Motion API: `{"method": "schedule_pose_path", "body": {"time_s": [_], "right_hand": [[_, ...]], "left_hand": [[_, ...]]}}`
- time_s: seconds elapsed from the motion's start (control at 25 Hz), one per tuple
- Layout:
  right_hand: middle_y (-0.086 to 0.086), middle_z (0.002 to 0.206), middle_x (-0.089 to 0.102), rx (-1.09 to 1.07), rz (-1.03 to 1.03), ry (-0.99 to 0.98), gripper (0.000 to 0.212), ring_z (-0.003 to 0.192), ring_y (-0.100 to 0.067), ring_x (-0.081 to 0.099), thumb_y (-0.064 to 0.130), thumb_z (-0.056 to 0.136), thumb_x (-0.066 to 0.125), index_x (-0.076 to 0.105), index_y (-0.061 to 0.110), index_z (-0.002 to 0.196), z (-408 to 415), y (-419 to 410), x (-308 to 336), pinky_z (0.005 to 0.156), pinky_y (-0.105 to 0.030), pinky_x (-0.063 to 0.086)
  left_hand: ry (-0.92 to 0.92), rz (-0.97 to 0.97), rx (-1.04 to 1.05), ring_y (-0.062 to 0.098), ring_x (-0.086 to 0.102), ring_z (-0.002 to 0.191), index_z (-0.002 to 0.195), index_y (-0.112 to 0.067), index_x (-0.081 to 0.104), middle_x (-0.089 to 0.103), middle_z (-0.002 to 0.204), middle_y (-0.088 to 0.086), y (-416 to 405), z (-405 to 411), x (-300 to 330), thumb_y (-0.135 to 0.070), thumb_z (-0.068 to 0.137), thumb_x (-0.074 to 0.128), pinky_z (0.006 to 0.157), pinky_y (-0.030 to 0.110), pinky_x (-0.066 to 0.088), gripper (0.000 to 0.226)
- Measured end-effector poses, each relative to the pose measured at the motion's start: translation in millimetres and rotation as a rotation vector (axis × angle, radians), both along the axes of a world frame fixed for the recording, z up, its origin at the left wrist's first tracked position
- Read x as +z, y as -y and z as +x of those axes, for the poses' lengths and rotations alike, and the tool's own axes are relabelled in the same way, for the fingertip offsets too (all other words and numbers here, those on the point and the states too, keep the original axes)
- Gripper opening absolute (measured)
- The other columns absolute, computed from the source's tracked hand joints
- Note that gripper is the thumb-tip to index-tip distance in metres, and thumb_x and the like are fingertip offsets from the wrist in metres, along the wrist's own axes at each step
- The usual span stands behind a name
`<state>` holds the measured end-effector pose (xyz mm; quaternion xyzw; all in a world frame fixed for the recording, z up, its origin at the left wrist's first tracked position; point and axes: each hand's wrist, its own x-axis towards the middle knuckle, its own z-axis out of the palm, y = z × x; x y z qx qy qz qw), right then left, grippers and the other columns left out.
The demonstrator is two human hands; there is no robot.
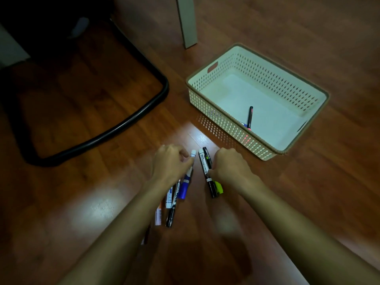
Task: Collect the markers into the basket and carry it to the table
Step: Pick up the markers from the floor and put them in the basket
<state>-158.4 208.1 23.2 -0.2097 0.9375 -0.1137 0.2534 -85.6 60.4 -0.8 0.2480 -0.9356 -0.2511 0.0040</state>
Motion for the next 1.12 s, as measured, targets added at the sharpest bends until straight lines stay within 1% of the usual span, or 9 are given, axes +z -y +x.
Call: {"method": "schedule_pose_path", "body": {"time_s": [0.16, 0.28, 0.52, 0.6, 0.68, 0.8, 0.88, 0.96, 1.12], "right_hand": [[-0.016, 0.107, 0.07, -0.043, 0.032, -0.014, 0.037, 0.099, -0.036, 0.068, 0.032, 0.077, 0.08, 0.068, 0.005, 0.099, 0, -6, -7, 0.072, -0.033, 0.05], [-0.013, 0.105, 0.07, -0.069, 0.033, -0.002, 0.041, 0.098, -0.035, 0.068, 0.039, 0.075, 0.081, 0.067, 0.008, 0.098, 0, -6, -13, 0.075, -0.035, 0.053], [-0.006, 0.063, 0.054, -0.132, -0.076, -0.05, 0.04, 0.068, -0.031, 0.059, 0.041, 0.073, 0.074, 0.051, 0.013, 0.059, -7, -12, -2, 0.058, -0.028, 0.043], [-0.008, 0.058, 0.059, -0.174, -0.168, -0.07, 0.04, 0.063, -0.031, 0.059, 0.043, 0.072, 0.072, 0.058, 0.008, 0.058, -12, -16, 21, 0.052, -0.031, 0.045], [-0.01, 0.06, 0.068, -0.239, -0.302, -0.109, 0.033, 0.063, -0.027, 0.066, 0.038, 0.07, 0.072, 0.068, 0.006, 0.062, -21, -23, 51, 0.056, -0.035, 0.054], [-0.005, 0.062, 0.071, -0.412, -0.4, -0.158, 0.028, 0.06, -0.019, 0.067, 0.036, 0.074, 0.074, 0.072, 0.009, 0.067, -57, -43, 87, 0.05, -0.027, 0.049], [-0.008, 0.063, 0.071, -0.496, -0.35, -0.211, 0.034, 0.058, -0.022, 0.067, 0.038, 0.074, 0.074, 0.075, 0.004, 0.07, -93, -58, 89, 0.051, -0.027, 0.048], [-0.011, 0.064, 0.073, -0.541, -0.277, -0.206, 0.041, 0.054, -0.024, 0.066, 0.04, 0.072, 0.073, 0.075, -0.001, 0.074, -122, -65, 77, 0.058, -0.034, 0.057], [-0.009, 0.054, 0.066, -0.526, -0.174, -0.143, 0.035, 0.043, -0.018, 0.057, 0.034, 0.074, 0.071, 0.075, 0.0, 0.075, -142, -70, 54, 0.057, -0.031, 0.057]], "left_hand": [[0.089, -0.026, -0.02, 0.02, 0.061, 0.08, 0.078, -0.025, 0.061, 0.062, 0.076, -0.008, -8, 1, -7, -0.043, 0.073, 0.074, 0.062, 0.029, 0.045, 0.023], [0.168, -0.064, -0.016, 0.024, 0.065, 0.079, 0.082, -0.022, 0.064, 0.067, 0.08, -0.001, -9, -1, -13, -0.04, 0.072, 0.072, 0.065, 0.032, 0.052, 0.023], [0.174, -0.007, 0.073, 0.027, 0.067, 0.079, 0.079, -0.021, 0.067, 0.07, 0.081, 0.003, -9, -12, 3, -0.045, 0.072, 0.071, 0.069, 0.037, 0.057, 0.025], [0.051, 0.006, 0.107, 0.027, 0.069, 0.082, 0.084, -0.023, 0.068, 0.072, 0.082, 0.0, -7, -22, 27, -0.046, 0.073, 0.069, 0.07, 0.039, 0.059, 0.026], [-0.113, 0.001, 0.109, 0.026, 0.069, 0.082, 0.088, -0.025, 0.069, 0.073, 0.083, -0.002, -10, -39, 60, -0.045, 0.073, 0.068, 0.071, 0.039, 0.059, 0.024], [-0.246, -0.008, 0.04, 0.025, 0.068, 0.088, 0.095, -0.024, 0.074, 0.075, 0.087, 0.0, -29, -85, 103, -0.043, 0.073, 0.068, 0.076, 0.039, 0.057, 0.03], [-0.237, -0.025, -0.03, 0.024, 0.068, 0.091, 0.099, -0.022, 0.075, 0.076, 0.09, 0.0, -46, -124, 112, -0.043, 0.072, 0.067, 0.078, 0.036, 0.056, 0.035], [-0.182, -0.062, -0.102, 0.027, 0.067, 0.094, 0.098, -0.018, 0.076, 0.075, 0.092, 0.005, -59, -162, 107, -0.04, 0.074, 0.068, 0.074, 0.034, 0.053, 0.034], [-0.052, -0.099, -0.122, 0.03, 0.066, 0.096, 0.102, -0.011, 0.072, 0.072, 0.101, 0.009, -69, -210, 76, -0.038, 0.077, 0.071, 0.065, 0.031, 0.043, 0.036]]}}
